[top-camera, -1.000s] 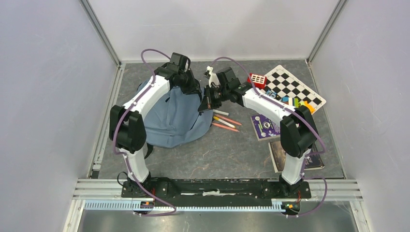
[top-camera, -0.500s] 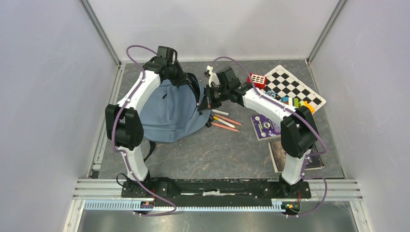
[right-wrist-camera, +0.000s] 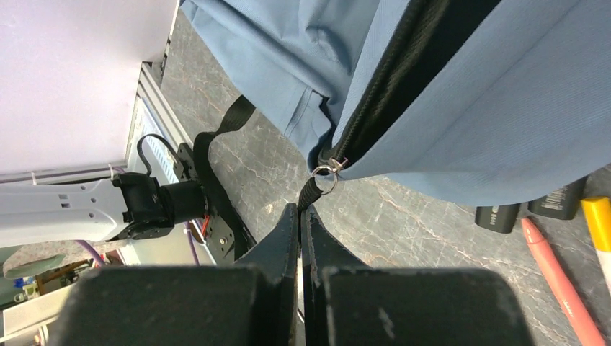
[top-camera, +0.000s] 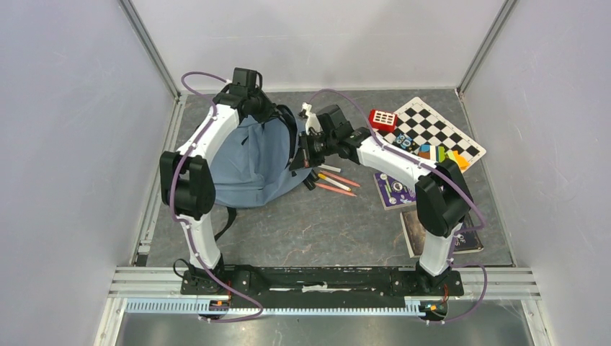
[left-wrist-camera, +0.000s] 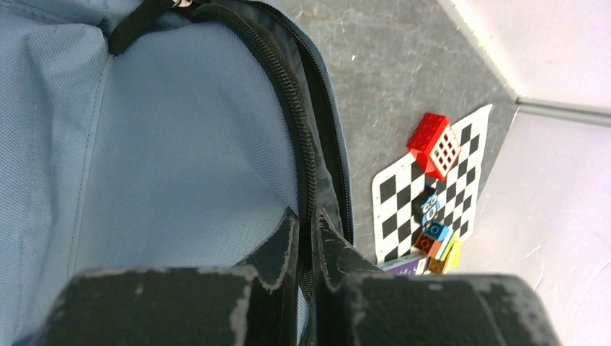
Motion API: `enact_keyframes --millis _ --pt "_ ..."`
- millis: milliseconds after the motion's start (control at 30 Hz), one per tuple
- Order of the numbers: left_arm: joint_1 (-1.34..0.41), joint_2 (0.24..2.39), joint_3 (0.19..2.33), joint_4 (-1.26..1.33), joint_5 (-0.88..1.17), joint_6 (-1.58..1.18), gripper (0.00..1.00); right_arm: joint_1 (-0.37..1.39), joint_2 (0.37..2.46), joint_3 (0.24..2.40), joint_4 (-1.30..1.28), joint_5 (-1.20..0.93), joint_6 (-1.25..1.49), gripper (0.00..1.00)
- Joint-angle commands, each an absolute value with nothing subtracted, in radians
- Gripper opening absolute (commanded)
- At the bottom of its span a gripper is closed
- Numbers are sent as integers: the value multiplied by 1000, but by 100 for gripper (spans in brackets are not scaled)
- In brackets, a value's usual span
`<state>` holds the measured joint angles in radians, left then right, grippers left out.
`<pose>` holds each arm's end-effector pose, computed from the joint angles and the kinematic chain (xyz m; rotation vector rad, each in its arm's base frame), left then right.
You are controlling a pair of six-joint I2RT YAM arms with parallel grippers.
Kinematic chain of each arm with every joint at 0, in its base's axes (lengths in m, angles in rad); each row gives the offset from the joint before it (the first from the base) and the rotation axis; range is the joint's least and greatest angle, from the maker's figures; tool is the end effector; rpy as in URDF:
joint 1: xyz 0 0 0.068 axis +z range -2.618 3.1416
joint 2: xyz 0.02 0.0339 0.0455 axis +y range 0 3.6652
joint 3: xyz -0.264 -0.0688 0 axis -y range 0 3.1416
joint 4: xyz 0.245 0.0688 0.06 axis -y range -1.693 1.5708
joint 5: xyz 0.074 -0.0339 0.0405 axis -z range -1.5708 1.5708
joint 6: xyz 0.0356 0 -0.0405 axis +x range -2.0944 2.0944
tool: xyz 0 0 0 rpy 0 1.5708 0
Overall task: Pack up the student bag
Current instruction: Unzip the student bag at the center of the board.
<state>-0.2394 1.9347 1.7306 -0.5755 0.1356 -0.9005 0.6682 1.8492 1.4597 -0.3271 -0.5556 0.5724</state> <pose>0.4300 -0.1099 0.2925 -0.7313 2.3458 -0.6939 0.3185 0.2753 0.2613 -0.4393 2.4564 1.2289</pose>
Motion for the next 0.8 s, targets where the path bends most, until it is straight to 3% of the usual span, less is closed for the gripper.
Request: enact_keyframes --millis 0,100,300,467,633,767 --pt "-216 1933 1739 -405 43 -980 2 701 1849 1434 -277 -605 610 0" --pt "-216 1917 1706 -400 61 -962 8 701 1841 1393 -237 -605 633 0" --pt "-218 1843 1582 -410 148 -864 50 693 1859 1385 -210 -622 645 0" --pt "-229 1746 1473 -446 214 -732 73 680 1849 1367 -209 -606 627 0" --pt "-281 1641 1367 -455 298 -613 88 670 1837 1344 -211 -596 619 0" --pt "-327 1603 1296 -456 361 -540 92 669 1830 1337 -211 -592 619 0"
